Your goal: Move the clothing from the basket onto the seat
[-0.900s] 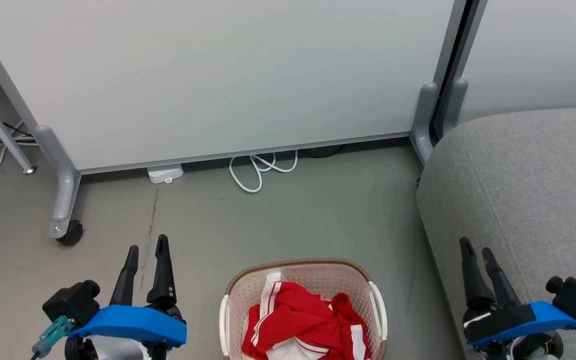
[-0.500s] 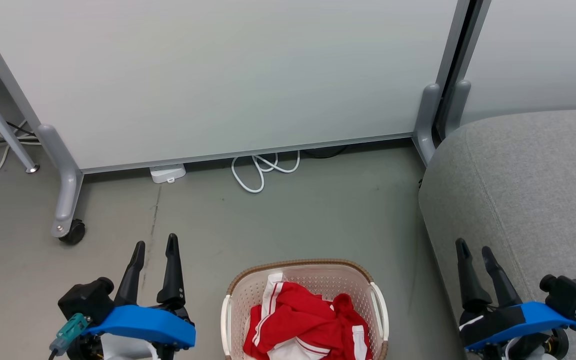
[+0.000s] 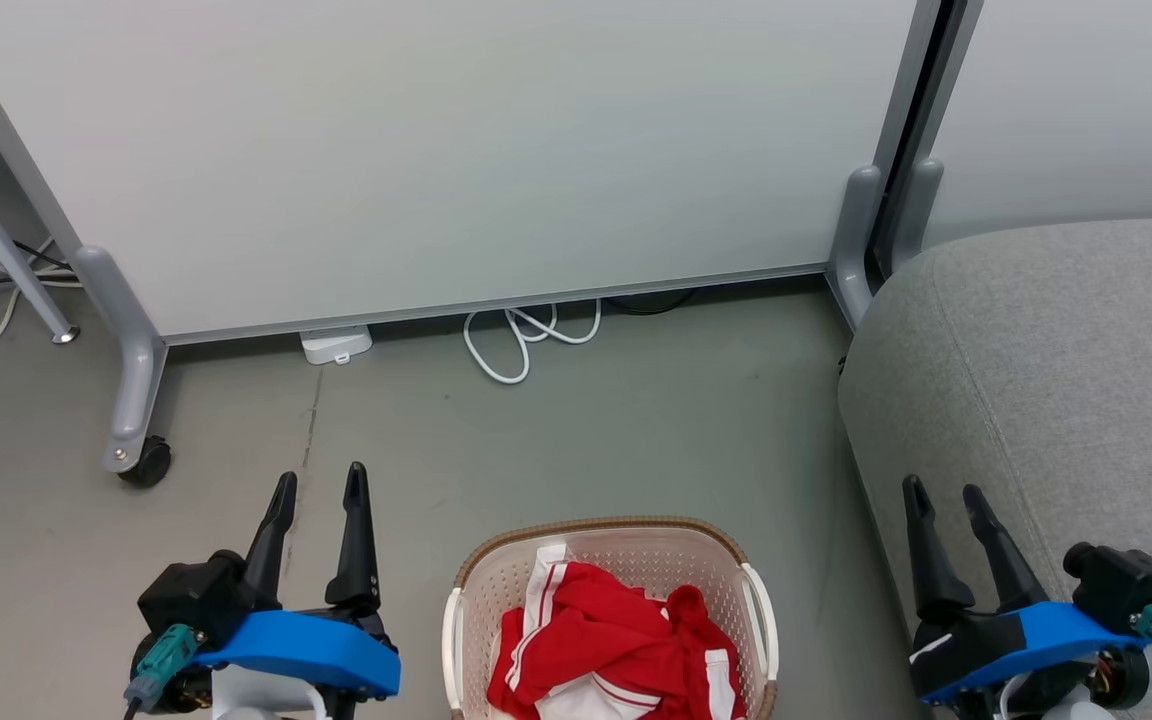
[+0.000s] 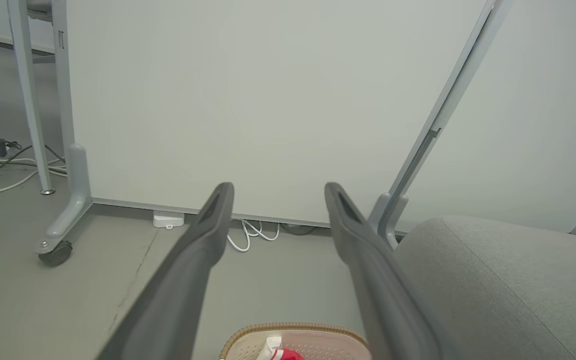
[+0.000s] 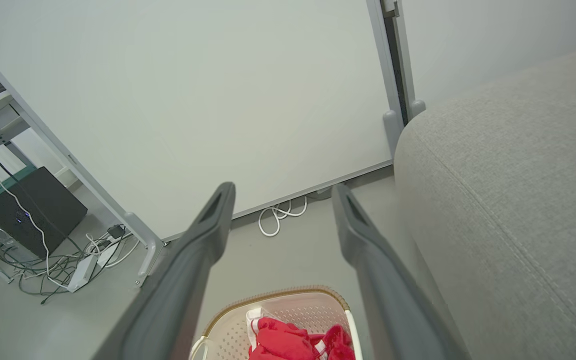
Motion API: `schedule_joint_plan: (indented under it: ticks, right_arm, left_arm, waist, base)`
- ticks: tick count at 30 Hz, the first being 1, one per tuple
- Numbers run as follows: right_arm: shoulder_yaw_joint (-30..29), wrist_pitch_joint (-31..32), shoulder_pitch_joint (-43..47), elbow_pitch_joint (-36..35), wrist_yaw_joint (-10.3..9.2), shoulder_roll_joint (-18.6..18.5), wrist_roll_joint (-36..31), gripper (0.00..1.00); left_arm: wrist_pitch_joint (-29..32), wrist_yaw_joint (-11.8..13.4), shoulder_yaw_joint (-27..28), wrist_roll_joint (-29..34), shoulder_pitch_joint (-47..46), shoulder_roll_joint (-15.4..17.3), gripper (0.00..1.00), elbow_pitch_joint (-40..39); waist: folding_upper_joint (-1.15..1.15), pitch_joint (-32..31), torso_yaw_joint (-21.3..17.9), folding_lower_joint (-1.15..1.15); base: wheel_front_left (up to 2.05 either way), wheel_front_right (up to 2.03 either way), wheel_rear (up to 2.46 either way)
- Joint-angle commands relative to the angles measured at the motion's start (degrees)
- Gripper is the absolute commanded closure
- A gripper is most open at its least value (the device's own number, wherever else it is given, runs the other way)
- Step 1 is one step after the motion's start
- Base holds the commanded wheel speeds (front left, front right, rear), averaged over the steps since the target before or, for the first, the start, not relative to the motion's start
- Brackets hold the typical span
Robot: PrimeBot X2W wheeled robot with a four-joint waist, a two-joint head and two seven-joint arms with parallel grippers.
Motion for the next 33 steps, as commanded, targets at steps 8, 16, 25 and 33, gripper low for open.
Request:
schedule_joint_plan:
  ticks: [8, 16, 25, 33]
  right_arm:
    - [0.1, -1.2, -0.9, 0.0, 0.13, -0.5, -4.2, 0.0]
    - [0.0, -1.9, -1.0, 0.4, 0.13, -0.5, -7.5, 0.0]
    - [0.4, -2.9, -1.0, 0.8, 0.14, -0.5, -10.8, 0.0]
    - [0.7, -3.7, -1.1, 1.0, 0.11, -0.6, -13.6, 0.0]
  left_arm:
    - [-1.3, -0.3, 0.2, 3.5, -1.2, 0.0, 0.0, 0.7]
    - [-2.3, -0.3, 0.0, 5.9, -1.0, 0.0, 0.0, 0.9]
    - [-3.2, -0.2, -0.7, 9.1, -1.1, 0.0, 0.0, 1.2]
    - [-3.9, -0.1, -1.2, 11.9, -1.1, 0.1, 0.0, 1.1]
  waist:
    - [0.0, 0.1, 0.1, 0.0]
    - [0.0, 0.1, 0.3, 0.0]
    - [0.0, 0.2, 0.6, 0.0]
    - [0.0, 0.3, 0.8, 0.0]
  base:
    - [0.0, 0.0, 0.0]
    - [0.0, 0.0, 0.0]
    - [0.0, 0.0, 0.0]
    - [0.0, 0.0, 0.0]
